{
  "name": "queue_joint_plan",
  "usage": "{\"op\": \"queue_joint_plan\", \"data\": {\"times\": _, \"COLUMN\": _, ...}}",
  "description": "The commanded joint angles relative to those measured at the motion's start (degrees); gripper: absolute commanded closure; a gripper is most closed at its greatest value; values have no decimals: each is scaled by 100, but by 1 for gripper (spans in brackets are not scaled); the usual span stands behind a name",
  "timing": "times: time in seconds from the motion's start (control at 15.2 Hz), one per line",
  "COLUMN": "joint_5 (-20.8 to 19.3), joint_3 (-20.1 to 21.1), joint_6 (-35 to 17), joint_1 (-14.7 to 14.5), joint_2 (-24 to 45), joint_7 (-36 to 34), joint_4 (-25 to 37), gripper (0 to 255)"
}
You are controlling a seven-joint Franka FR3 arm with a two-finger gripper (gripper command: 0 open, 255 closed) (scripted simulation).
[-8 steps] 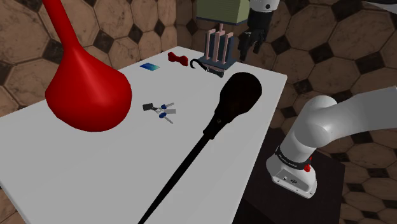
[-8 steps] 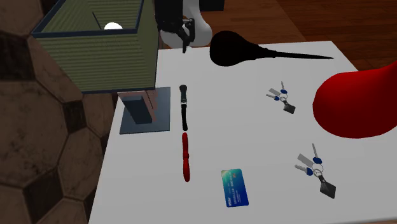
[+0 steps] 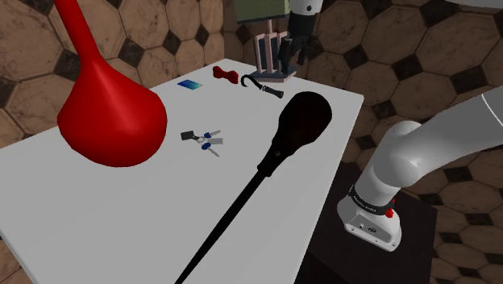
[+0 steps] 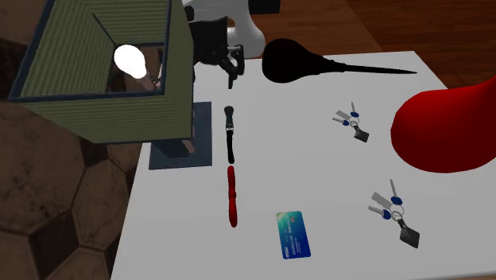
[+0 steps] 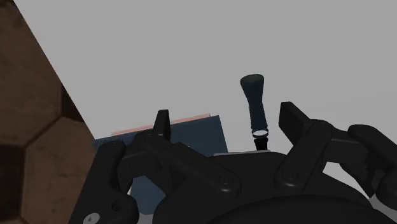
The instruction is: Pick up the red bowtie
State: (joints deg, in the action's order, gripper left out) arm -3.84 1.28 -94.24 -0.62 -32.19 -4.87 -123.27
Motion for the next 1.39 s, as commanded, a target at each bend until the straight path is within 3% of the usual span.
{"op": "queue_joint_plan", "data": {"times": 0.0, "joint_5": 40, "joint_3": 12, "joint_6": -131, "joint_1": -43, "joint_2": 452, "joint_7": 54, "joint_4": 287, "gripper": 0}}
{"op": "queue_joint_plan", "data": {"times": 0.66, "joint_5": 191, "joint_3": 62, "joint_6": -408, "joint_1": -189, "joint_2": 2696, "joint_7": 414, "joint_4": 2213, "gripper": 0}}
{"op": "queue_joint_plan", "data": {"times": 1.19, "joint_5": 258, "joint_3": 168, "joint_6": -35, "joint_1": -316, "joint_2": 4681, "joint_7": 663, "joint_4": 4532, "gripper": 0}}
{"op": "queue_joint_plan", "data": {"times": 1.32, "joint_5": 259, "joint_3": 170, "joint_6": -109, "joint_1": -317, "joint_2": 4695, "joint_7": 665, "joint_4": 4471, "gripper": 0}}
